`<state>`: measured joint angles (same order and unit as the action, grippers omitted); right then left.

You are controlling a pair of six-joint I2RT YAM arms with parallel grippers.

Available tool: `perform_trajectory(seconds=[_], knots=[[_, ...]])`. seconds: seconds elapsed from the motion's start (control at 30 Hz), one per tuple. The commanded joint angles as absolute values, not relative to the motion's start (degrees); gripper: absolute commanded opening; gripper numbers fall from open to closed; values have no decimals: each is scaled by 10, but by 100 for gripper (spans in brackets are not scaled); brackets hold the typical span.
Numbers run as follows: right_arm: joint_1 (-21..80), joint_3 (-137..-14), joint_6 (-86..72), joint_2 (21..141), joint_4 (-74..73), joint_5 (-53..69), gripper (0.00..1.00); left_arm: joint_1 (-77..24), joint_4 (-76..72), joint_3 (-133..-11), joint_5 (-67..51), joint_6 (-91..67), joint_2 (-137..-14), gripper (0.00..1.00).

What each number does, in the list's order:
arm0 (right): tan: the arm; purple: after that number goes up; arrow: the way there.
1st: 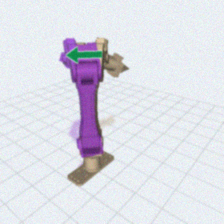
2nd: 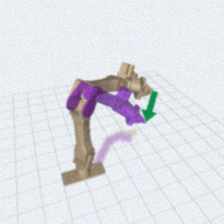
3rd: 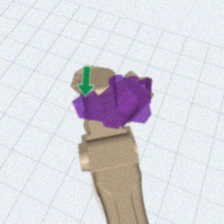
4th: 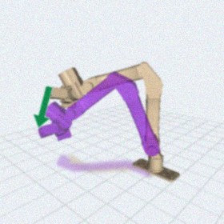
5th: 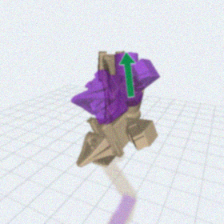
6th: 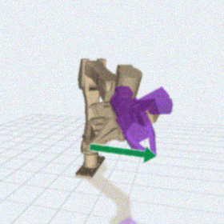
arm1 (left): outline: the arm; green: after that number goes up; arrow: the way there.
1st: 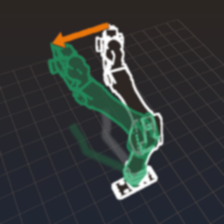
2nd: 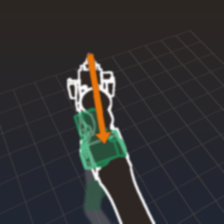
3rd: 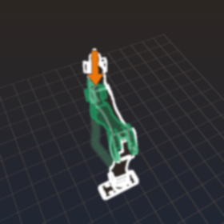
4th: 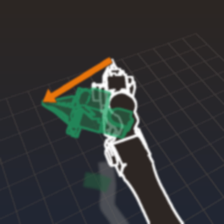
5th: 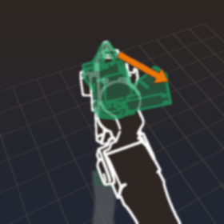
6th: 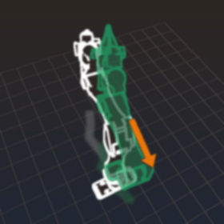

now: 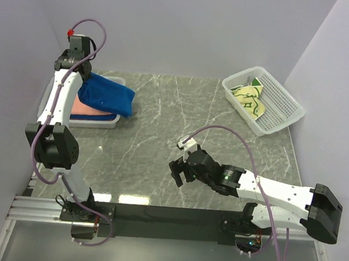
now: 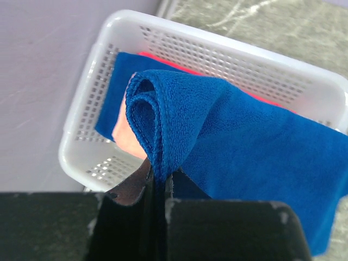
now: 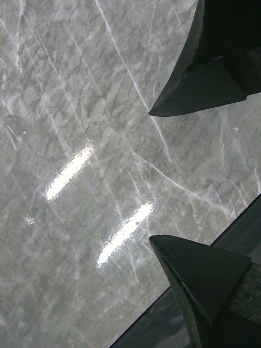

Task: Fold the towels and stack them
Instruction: Neatly place the folded towel into the bin

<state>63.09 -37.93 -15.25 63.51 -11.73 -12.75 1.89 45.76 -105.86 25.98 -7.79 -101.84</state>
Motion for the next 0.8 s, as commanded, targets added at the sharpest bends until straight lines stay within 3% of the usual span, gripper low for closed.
perform_trajectory(seconds=[0.0,0.77], knots=[[629,-403,-144,642,-118,-143,95,25,424,-1062,295,-59,-992,1],[629,-413,-134,656,-129,-137,95,36,360,-1019,320,-6,-1001,1]])
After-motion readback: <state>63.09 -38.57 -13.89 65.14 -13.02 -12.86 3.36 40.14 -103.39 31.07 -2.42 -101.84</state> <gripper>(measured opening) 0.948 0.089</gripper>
